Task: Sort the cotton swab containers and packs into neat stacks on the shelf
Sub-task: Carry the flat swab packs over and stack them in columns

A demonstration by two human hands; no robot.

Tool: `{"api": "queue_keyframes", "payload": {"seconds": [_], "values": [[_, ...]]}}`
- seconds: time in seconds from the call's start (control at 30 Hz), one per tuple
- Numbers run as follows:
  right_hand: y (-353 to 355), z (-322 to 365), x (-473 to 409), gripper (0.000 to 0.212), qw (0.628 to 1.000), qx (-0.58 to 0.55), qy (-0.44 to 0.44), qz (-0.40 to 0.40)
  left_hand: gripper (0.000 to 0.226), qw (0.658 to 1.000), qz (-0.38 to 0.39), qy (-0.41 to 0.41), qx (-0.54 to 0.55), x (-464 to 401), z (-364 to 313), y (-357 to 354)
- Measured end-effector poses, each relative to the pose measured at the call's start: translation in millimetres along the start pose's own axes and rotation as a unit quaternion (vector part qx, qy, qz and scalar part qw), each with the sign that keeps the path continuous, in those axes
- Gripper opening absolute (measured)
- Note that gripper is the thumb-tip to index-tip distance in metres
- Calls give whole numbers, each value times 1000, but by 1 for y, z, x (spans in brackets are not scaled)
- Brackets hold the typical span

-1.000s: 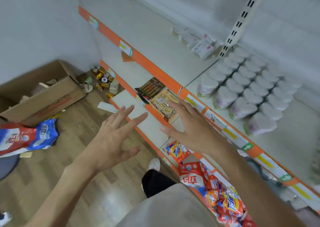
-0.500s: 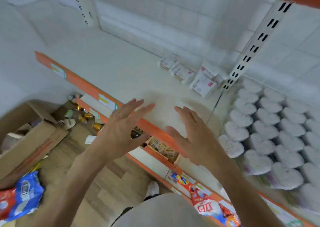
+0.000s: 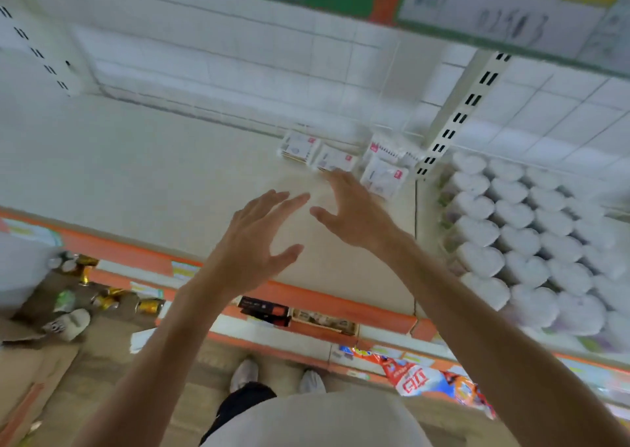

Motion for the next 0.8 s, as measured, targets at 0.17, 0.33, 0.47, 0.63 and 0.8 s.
{"api": "queue_keyframes", "payload": {"seconds": [0.17, 0.33, 0.47, 0.63, 0.8], "values": [[-21, -2, -56, 59, 990, 28, -110, -81, 73, 998, 37, -40, -30, -25, 42, 10], [-44, 11, -33, 50, 983, 52, -137, -112, 70, 994, 64, -83, -33, -46, 88, 18], [-50, 30, 15, 51, 983, 66, -122, -119, 74, 988, 112, -99, -31, -94, 106, 9], [-60, 49, 54, 55, 975, 59, -154, -149, 81, 975, 171, -119, -75, -174, 94, -22], [-60, 55, 56, 52, 966, 41, -183, -176, 67, 981, 92, -132, -104, -163, 87, -53]]}}
Point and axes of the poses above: each hand's wrist, its own x-axis away from the middle knuckle, its own y-axis out of the back of the hand, z = x × y, the point moved 6 cm from there along -x, towards the middle knuckle, and after that the axes turned 10 degrees about -z, right-handed, at the moved point
